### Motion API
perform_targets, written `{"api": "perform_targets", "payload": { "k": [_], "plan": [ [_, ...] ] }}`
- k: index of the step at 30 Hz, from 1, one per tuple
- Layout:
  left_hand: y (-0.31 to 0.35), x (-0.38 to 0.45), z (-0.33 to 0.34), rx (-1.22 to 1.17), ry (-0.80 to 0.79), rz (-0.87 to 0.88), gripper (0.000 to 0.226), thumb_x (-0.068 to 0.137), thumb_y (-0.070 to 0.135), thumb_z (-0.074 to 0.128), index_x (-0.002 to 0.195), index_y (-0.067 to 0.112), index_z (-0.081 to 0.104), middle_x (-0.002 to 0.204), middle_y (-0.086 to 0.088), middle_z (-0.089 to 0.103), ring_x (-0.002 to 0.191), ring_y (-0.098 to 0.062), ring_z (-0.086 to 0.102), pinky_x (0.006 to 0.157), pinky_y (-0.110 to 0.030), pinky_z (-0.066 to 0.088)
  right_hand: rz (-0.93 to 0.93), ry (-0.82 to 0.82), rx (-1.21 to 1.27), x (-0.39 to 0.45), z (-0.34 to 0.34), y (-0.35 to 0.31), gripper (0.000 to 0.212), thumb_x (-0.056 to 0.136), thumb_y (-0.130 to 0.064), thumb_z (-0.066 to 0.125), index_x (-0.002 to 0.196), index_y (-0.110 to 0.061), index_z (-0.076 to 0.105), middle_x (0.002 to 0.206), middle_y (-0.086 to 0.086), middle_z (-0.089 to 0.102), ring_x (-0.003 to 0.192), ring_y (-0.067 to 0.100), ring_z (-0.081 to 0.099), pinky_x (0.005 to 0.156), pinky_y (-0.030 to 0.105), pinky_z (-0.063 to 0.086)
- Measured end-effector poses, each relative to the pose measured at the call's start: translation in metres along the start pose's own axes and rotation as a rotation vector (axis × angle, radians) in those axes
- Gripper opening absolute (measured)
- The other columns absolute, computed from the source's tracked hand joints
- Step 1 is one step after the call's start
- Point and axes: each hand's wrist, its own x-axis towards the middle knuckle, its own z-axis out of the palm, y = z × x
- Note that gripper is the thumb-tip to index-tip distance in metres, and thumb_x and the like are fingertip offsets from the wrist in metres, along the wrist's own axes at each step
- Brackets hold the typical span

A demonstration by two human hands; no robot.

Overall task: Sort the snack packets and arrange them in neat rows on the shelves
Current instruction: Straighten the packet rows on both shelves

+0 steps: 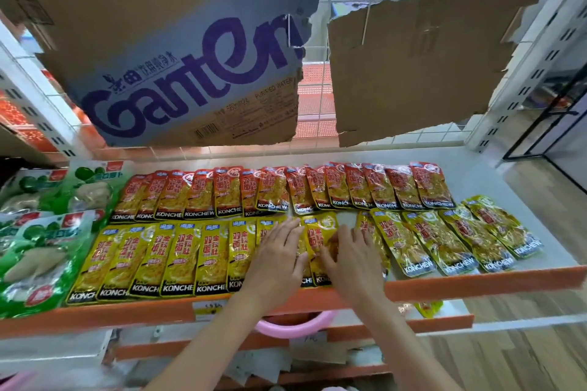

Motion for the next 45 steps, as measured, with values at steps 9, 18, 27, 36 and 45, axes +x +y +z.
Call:
{"api": "perform_targets", "payload": {
  "k": [9, 18, 27, 36, 45],
  "plan": [
    [0.0, -0.001, 0.0, -0.008, -0.024, -0.013, 0.048, 0.1, 0.037, 0.029, 0.145, 0.022, 0.025, 0.154, 0.007, 0.019, 0.143, -0.007, 0.008, 0.112, -0.019, -0.004, 0.068, 0.112, -0.122, 0.007, -0.024, 0.042, 0.044, 0.086, -0.048, 0.055, 0.116, -0.016, 0.053, 0.114, 0.008, 0.045, 0.111, 0.028, 0.041, 0.089, 0.036, 0.037],
    [0.025, 0.017, 0.004, 0.133, -0.151, -0.021, 0.068, 0.094, 0.053, 0.035, 0.149, 0.021, 0.01, 0.157, 0.003, 0.005, 0.144, -0.016, -0.001, 0.118, -0.034, 0.0, 0.086, -0.082, -0.221, 0.004, -0.027, 0.036, 0.039, 0.093, -0.037, 0.045, 0.131, -0.028, 0.04, 0.129, 0.012, 0.031, 0.121, 0.032, 0.03, 0.098, 0.038, 0.034],
    [0.024, 0.014, 0.011, 0.095, -0.115, -0.009, 0.065, 0.094, 0.053, 0.036, 0.148, 0.028, 0.012, 0.157, 0.008, 0.003, 0.144, -0.01, -0.005, 0.114, -0.03, -0.009, -0.109, -0.009, 0.011, -0.004, -0.027, 0.047, 0.026, 0.091, -0.021, 0.054, 0.114, -0.018, 0.064, 0.125, 0.003, 0.051, 0.118, 0.03, 0.041, 0.096, 0.039, 0.038],
    [0.022, 0.014, 0.013, 0.091, -0.123, -0.006, 0.066, 0.094, 0.055, 0.034, 0.149, 0.026, 0.011, 0.158, 0.006, 0.002, 0.144, -0.011, -0.005, 0.113, -0.03, -0.011, 0.177, -0.08, -0.132, 0.007, -0.03, 0.044, 0.046, 0.091, -0.04, 0.055, 0.129, -0.022, 0.039, 0.126, 0.011, 0.04, 0.12, 0.029, 0.036, 0.095, 0.037, 0.039],
    [0.021, 0.013, 0.011, 0.055, -0.096, 0.027, 0.059, 0.097, 0.049, 0.03, 0.149, 0.025, 0.014, 0.158, 0.005, 0.006, 0.144, -0.011, -0.005, 0.111, -0.029, -0.014, 0.348, -0.045, 0.396, 0.018, -0.036, 0.047, 0.066, 0.067, -0.02, 0.082, 0.12, -0.016, 0.043, 0.122, 0.01, 0.049, 0.111, 0.031, 0.049, 0.091, 0.043, 0.044]
  ]
}}
